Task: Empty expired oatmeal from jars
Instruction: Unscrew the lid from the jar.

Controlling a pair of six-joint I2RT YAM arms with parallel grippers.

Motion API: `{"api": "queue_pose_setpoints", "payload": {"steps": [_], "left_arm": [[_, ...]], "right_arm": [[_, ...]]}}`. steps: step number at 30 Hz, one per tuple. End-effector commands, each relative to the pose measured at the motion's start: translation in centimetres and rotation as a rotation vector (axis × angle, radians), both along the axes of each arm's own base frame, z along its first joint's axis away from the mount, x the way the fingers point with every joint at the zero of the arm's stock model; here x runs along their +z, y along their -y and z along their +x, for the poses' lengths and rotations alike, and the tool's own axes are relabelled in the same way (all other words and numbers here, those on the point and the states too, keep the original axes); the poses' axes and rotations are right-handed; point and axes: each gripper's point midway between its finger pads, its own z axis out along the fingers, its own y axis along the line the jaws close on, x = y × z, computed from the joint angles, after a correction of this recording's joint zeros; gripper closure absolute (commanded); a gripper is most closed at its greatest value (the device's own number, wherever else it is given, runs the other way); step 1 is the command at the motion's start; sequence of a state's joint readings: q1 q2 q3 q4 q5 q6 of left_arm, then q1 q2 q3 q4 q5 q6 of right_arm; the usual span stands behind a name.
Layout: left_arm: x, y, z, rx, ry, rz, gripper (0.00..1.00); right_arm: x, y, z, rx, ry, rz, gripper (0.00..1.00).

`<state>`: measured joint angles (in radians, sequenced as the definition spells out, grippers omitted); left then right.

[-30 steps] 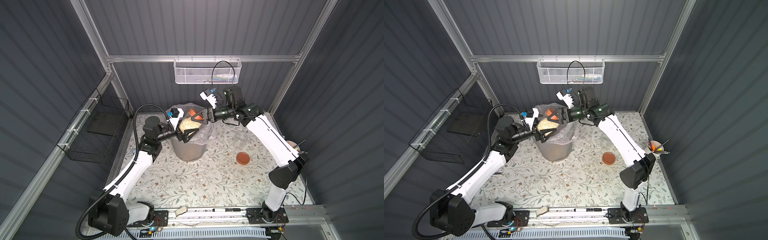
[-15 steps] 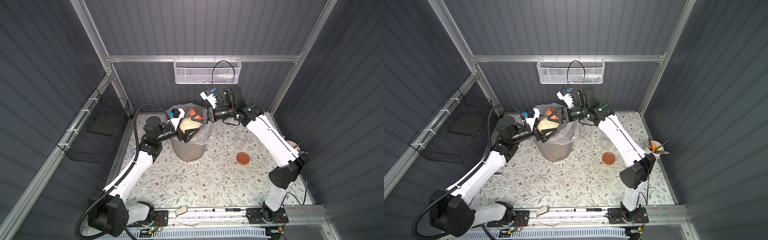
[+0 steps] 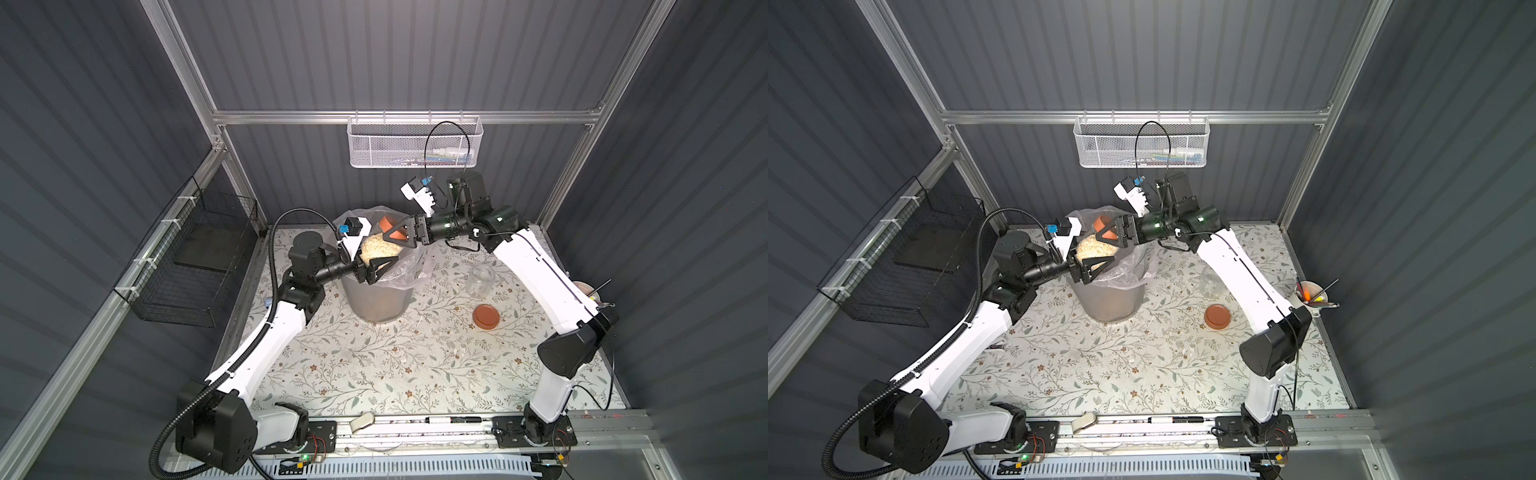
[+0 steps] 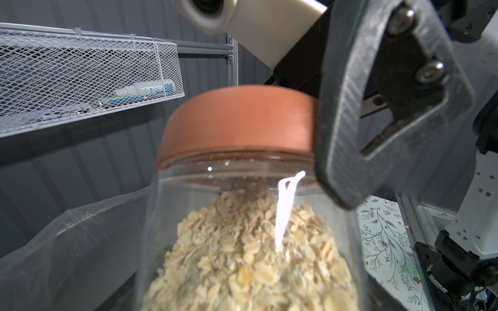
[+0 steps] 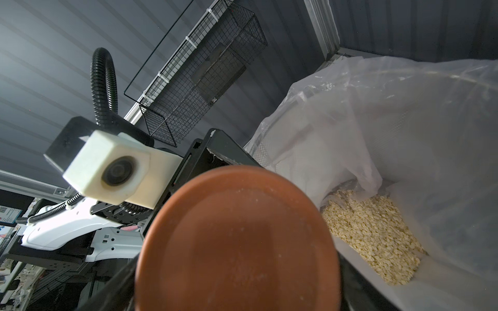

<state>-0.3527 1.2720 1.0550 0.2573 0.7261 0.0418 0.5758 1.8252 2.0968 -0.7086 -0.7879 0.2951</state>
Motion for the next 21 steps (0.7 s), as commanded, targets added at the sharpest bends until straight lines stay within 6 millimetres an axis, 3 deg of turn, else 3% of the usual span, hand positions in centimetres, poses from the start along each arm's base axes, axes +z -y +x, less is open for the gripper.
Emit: {"api": "queue_pose_setpoints", "payload": {"steps": [1,7,14,21], "left_arm": [[2.8,-0.5,-0.2,0.019,0.08,-0.006,1.0],[3.1,-0.3,-0.7,-0.003,0.076,0.002,1.0],[4.4,0.0,-1.5,-0.057,0.081,-0.012,1.0],[4.8,0.2,-1.8,-0.078,0.075,-0.019,1.0]], "right_arm": [[4.6,1.1,-1.8,0.026,0.114,0.057,0.03],[5.0,1.6,-2.6,0.059,0.157,0.04,0.01],[3.9,1.5,-2.3,0.064,0.142,0.001,0.01],[3.3,1.1,-2.4,0.087,0.13,-0.004,0.09]]}}
